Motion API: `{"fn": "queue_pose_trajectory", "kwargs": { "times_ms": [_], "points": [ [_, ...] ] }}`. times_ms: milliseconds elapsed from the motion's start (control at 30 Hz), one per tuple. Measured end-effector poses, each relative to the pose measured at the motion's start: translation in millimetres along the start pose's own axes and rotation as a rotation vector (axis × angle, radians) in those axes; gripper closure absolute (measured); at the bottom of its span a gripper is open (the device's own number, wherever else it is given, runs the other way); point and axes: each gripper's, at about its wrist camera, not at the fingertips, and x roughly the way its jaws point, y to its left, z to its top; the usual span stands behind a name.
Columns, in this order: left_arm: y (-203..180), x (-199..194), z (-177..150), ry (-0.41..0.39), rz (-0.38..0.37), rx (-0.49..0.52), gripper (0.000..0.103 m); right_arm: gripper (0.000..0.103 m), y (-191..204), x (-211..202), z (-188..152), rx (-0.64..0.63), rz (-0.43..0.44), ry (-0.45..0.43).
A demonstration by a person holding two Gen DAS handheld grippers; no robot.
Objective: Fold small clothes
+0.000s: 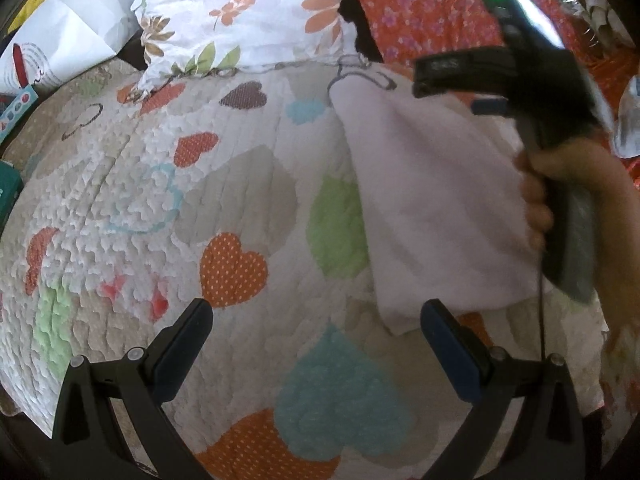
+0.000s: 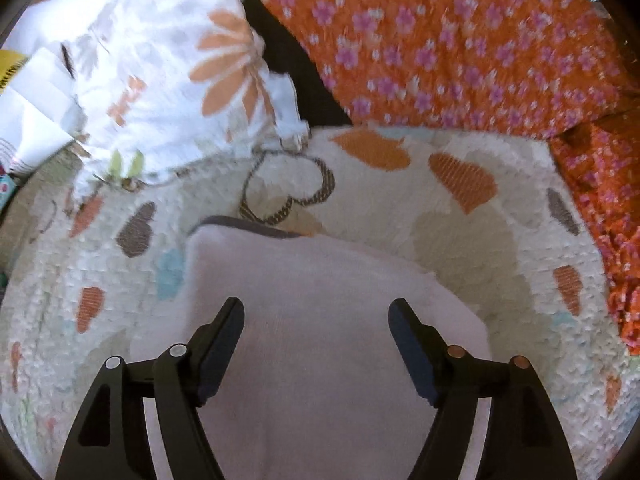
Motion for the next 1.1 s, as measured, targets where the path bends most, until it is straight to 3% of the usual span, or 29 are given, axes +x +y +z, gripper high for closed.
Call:
{"fn": "queue_pose_trajectory", "kwargs": {
  "times_ms": [200, 433, 600, 1100],
  "points": [
    [-4, -12, 0, -0.033, -0.014, -0.003, 0.0, 0.024, -12, -52, -36, -0.029, -0.018, 0.054],
    [-10, -19, -4, -0.047, -0.019, 0.001, 0.0, 0.024, -40, -95, -110, -0.035, -0.055, 0.151],
    [-17, -16, -8, -0.036, -0.029, 0.007, 0.0, 0.024, -54, -109, -144, -0.027, -0.101, 0.144],
    [-33, 11, -14, 0.069, -0.09, -0.029, 0.0, 0.024, -66, -100, -156, -0.025, -0.142, 0.153]
  ]
}}
